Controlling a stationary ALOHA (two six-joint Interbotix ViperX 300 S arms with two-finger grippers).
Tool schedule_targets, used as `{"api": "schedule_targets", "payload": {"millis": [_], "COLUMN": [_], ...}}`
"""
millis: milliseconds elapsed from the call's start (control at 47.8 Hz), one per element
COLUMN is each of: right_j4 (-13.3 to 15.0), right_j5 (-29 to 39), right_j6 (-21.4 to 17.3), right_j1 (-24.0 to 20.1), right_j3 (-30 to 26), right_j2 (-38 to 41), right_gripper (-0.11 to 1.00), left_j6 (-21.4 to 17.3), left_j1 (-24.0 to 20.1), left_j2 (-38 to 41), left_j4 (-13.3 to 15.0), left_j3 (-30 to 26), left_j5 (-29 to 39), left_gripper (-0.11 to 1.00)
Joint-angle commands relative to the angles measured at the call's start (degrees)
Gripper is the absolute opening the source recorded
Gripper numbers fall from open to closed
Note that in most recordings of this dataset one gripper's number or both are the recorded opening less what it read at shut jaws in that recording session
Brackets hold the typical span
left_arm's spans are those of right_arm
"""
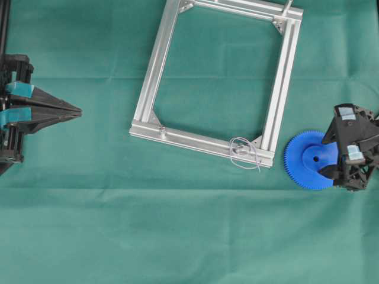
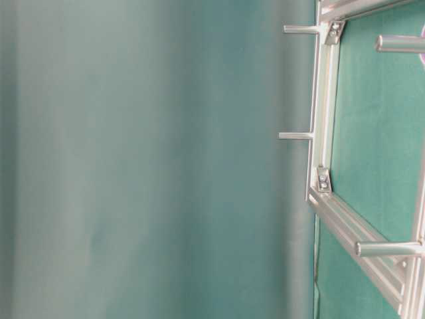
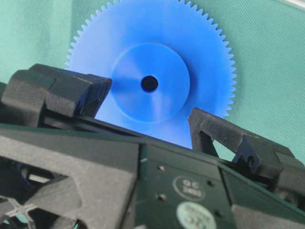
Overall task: Find the location of the shaft and insert the gear.
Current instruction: 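Lower the right gripper over the blue gear's hub, then close the right gripper on the blue gear's hub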
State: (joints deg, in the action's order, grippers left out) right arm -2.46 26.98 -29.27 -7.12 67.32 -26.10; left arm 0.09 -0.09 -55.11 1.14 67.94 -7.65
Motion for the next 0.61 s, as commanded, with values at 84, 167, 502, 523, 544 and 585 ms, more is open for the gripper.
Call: {"api": "schedule_targets", "payload": {"millis": [84,167,502,523,544,585], "right_j4": [-0.18,-0.18,-0.26,-0.44,-0.44,-0.62], "right_j5": [-2.37,-3.34,-3.87,-3.87,-3.87,-3.87], "right_j6": [-0.09,-0.18,-0.18,-0.18,-0.18,-0.18], "right_j1": [-0.18,-0.18,-0.18,-0.18,-0.18,-0.26], "right_j3": [-0.88,-0.88,-1.41,-1.49,-1.49,-1.49], "right_j2": [1.14,1.67,3.78,3.87,4.04,4.31], "right_gripper": [0.92,0.92,0.92,0.92,0.92,0.92], "left_j6": [0.09,0.09,0.09,0.09,0.09,0.09], "left_j1": [0.0,0.0,0.0,0.0,0.0,0.0], "left_j2": [0.62,0.62,0.53,0.53,0.53,0.53], "left_j4": [0.09,0.09,0.09,0.09,0.0,0.09], "left_j3": [-0.88,-0.79,-0.79,-0.79,-0.79,-0.79], "left_j5": [-0.44,-0.35,-0.35,-0.35,-0.44,-0.35], "left_gripper": [0.01,0.01,0.01,0.01,0.01,0.01]}}
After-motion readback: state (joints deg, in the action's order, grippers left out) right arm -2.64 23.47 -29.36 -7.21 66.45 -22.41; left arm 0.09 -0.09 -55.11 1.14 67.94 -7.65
